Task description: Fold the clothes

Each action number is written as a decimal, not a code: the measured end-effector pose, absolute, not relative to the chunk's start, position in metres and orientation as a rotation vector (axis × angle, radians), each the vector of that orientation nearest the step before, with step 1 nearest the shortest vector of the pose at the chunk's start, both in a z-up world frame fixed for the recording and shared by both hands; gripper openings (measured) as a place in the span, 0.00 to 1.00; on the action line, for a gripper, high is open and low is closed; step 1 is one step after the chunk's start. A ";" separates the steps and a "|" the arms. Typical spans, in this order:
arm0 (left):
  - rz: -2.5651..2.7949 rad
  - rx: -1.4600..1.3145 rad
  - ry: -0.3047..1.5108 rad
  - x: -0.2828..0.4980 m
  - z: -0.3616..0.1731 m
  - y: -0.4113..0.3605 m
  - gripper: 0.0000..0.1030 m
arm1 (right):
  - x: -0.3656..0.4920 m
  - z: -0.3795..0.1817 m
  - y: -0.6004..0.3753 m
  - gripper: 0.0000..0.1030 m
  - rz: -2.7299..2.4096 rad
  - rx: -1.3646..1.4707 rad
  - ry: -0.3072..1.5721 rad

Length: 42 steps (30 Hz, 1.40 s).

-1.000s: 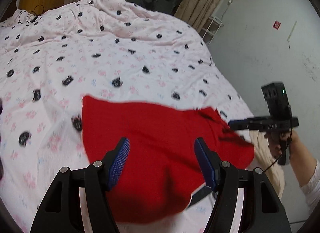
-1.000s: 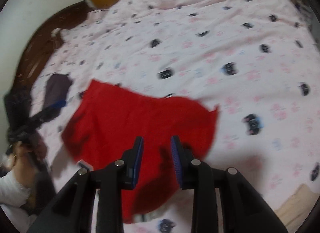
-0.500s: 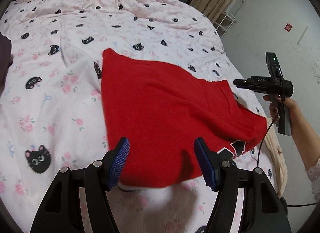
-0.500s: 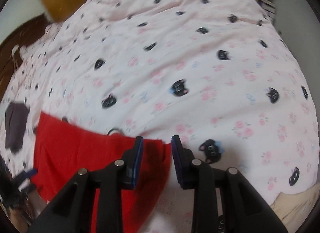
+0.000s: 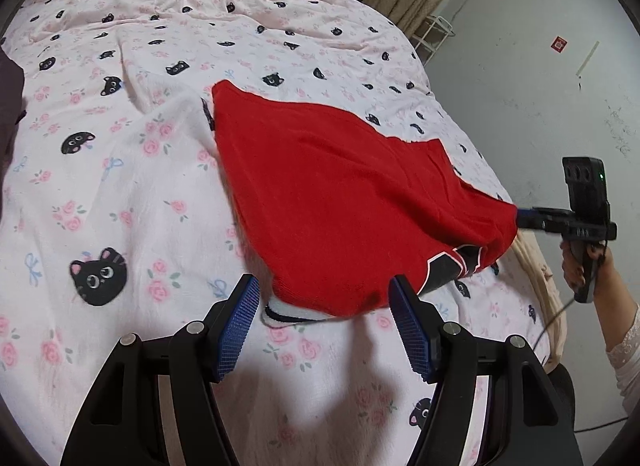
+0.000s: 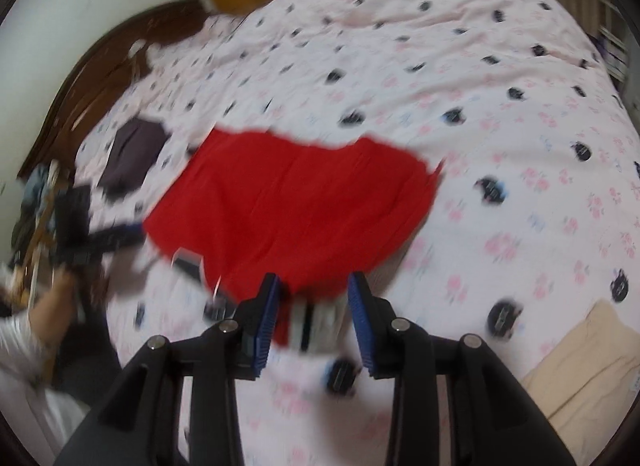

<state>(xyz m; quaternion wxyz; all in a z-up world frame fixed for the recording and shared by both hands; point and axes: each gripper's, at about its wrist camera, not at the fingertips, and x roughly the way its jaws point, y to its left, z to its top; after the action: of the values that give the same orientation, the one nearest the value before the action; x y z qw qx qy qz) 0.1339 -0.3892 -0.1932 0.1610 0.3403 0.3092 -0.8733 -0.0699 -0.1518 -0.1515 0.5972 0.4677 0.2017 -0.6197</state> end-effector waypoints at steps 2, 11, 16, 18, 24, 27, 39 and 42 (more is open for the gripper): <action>-2.491 0.989 0.872 0.130 -0.197 -0.389 0.60 | -0.062 -0.159 -0.150 0.36 -1.424 1.087 0.504; -2.526 0.942 0.922 0.133 -0.212 -0.393 0.65 | -0.042 -0.170 -0.158 0.38 -1.454 1.015 0.586; -2.538 0.927 0.923 0.132 -0.214 -0.392 0.68 | -0.046 -0.168 -0.162 0.38 -1.468 1.010 0.551; -2.537 0.923 0.927 0.132 -0.215 -0.392 0.68 | -0.045 -0.169 -0.162 0.27 -1.454 1.023 0.534; -2.534 0.921 0.934 0.131 -0.215 -0.393 0.68 | -0.063 -0.179 -0.141 0.15 -1.454 1.134 0.374; -2.537 0.914 0.945 0.132 -0.215 -0.394 0.68 | -0.074 -0.187 -0.124 0.14 -1.450 1.215 0.273; -2.511 0.757 0.884 0.144 -0.177 -0.391 0.68 | -0.078 -0.206 -0.121 0.35 -1.519 1.302 0.315; -2.570 0.699 0.838 0.137 -0.158 -0.383 0.68 | -0.090 -0.185 -0.118 0.47 -1.637 1.242 0.355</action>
<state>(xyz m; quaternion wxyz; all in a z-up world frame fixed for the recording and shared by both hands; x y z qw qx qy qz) 0.1372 -0.3829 -0.1578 0.1737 0.2465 0.2957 -0.9065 -0.0897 -0.1182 -0.1845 0.5038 0.5145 0.1471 -0.6781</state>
